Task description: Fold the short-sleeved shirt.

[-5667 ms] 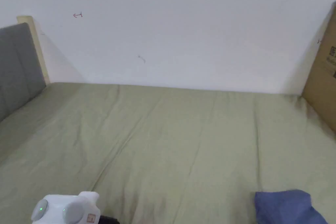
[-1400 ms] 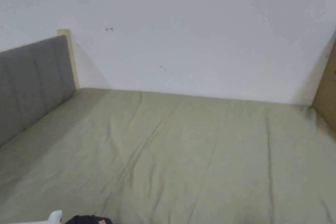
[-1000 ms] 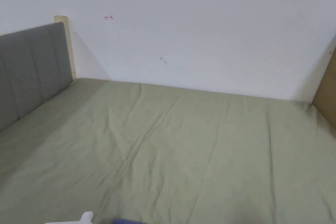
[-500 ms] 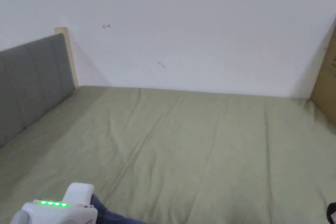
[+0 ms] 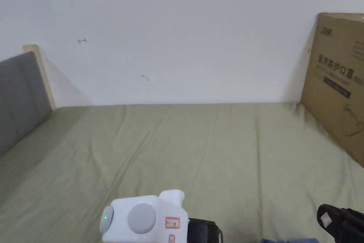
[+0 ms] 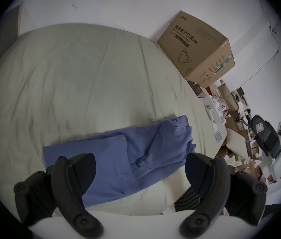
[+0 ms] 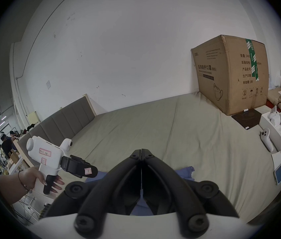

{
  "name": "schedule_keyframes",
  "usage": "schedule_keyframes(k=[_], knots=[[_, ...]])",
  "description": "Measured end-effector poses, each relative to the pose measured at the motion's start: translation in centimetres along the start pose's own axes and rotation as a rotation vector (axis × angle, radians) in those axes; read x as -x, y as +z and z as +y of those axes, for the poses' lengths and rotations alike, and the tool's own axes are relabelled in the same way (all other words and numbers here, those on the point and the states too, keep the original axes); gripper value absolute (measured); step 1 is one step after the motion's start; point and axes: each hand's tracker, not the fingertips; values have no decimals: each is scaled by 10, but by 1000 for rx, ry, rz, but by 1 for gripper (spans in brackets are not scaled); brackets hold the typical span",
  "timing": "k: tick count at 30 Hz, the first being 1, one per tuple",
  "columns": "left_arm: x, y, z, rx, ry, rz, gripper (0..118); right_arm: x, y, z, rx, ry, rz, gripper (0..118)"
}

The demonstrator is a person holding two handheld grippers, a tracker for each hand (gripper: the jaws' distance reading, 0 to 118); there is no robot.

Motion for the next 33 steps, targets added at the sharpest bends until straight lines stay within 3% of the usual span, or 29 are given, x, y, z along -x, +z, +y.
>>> schedule_keyframes(k=[2,3,5,7,17,21,22,25,29,30,31,32,33], knots=[[10,6,-4,-7,-14,48,101,-2,0,0,1,-6,0,0],[17,10,-5,-1,-19,69,73,-4,0,-1,3,-8,-2,0],[27,10,-13,21,-6,71,8,-7,-2,-4,13,-14,-4,0],[37,2,-18,39,26,61,2,-9,-3,-7,23,-18,-4,0],[7,-112,-50,240,1,61,3,-19,-7,-19,67,-49,-31,0],[-11,-113,-49,189,15,75,3,-20,-7,-21,75,-63,-36,0],[-15,-110,-47,192,28,37,3,-19,-8,-21,76,-65,-35,0],[-20,-84,-49,158,91,-271,3,-15,-9,-19,82,-63,-24,0],[-1,-27,-47,-7,85,-352,3,-9,-10,-15,82,-40,-14,0],[12,-14,-46,-24,101,-345,10,-7,-10,-15,79,-36,-12,0],[30,-4,-44,-33,114,-337,26,-6,-10,-14,77,-34,-10,0],[48,6,-44,-41,132,-325,57,-5,-11,-14,77,-33,-8,0],[69,15,-45,-41,153,-329,105,-4,-12,-14,78,-33,-5,0]])
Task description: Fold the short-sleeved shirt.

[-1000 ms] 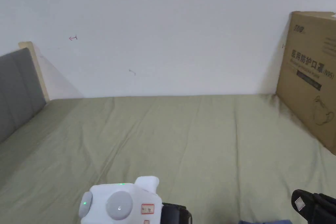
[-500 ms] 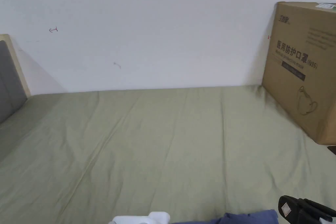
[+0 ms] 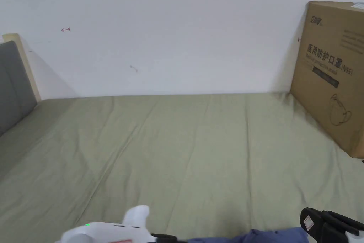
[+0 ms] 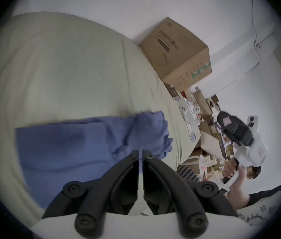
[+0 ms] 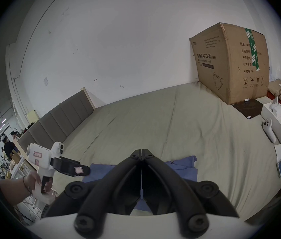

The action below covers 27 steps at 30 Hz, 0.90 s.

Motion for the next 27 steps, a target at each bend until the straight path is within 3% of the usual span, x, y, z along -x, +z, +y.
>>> schedule_keyframes(k=[1,8,11,15,17,18,20,21,22,23,24,27], knots=[[15,11,1,-2,33,-4,118,1,-1,0,3,1,2,0],[122,68,-13,-108,335,-71,118,15,-17,-3,53,29,3,0],[146,57,-25,-76,413,-130,118,23,-23,-4,76,50,6,0],[174,5,-43,31,633,-303,118,34,-30,-1,104,62,6,0],[163,-9,-42,-79,590,-451,118,38,-32,-1,112,63,11,0],[205,-28,-34,-61,580,-509,118,40,-34,0,117,68,10,0],[214,-48,-31,-16,592,-553,118,43,-37,0,129,82,4,0],[220,-50,-27,-26,535,-549,115,45,-38,1,133,88,3,0],[226,-52,-22,-25,495,-555,100,47,-39,2,135,93,2,0],[236,-47,-20,-27,486,-531,62,50,-39,2,136,99,4,0],[249,-42,-16,-29,464,-469,6,51,-39,3,136,105,7,0],[294,-38,-13,62,451,-131,7,55,-39,1,133,116,15,0]])
